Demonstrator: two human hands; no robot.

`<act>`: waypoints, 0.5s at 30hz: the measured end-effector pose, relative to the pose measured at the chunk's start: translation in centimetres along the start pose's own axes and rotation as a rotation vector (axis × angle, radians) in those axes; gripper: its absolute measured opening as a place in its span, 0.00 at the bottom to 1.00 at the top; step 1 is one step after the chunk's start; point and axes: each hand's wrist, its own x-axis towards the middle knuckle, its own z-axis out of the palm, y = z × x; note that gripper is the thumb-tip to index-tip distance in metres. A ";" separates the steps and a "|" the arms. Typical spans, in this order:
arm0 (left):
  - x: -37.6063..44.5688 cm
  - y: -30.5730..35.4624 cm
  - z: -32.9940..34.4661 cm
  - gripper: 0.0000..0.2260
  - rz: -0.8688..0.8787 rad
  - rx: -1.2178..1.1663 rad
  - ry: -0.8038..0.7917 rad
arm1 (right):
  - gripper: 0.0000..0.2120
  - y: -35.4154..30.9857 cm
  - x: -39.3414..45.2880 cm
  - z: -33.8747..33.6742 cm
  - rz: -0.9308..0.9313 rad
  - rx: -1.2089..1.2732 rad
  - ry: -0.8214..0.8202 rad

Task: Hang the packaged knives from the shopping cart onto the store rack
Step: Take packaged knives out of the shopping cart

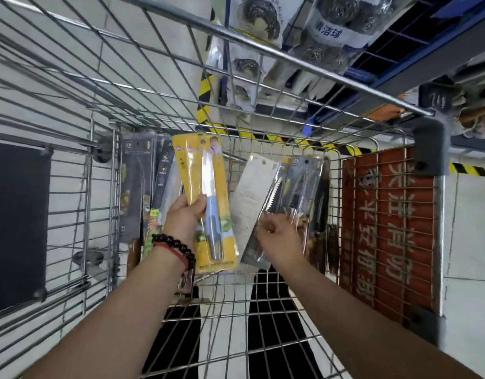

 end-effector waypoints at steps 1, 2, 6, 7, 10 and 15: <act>0.3 0.3 -0.7 0.19 0.012 -0.007 0.012 | 0.16 0.0 0.4 0.9 -0.024 -0.086 -0.057; 0.5 0.6 -1.4 0.20 0.020 -0.002 0.005 | 0.22 0.1 0.8 2.1 -0.059 -0.200 -0.094; 0.2 1.4 -2.9 0.06 0.093 0.048 -0.018 | 0.45 -0.6 1.3 6.7 -0.057 -0.596 -0.065; 0.0 1.5 -3.1 0.07 0.100 0.063 -0.031 | 0.49 -0.9 1.4 7.6 -0.020 -0.607 -0.051; -0.2 1.1 -4.1 0.07 0.100 0.091 -0.041 | 0.52 -1.0 1.9 8.8 -0.005 -0.541 0.018; 0.0 0.7 -5.0 0.31 0.040 0.076 -0.092 | 0.47 -0.6 1.2 6.4 -0.120 -0.610 0.129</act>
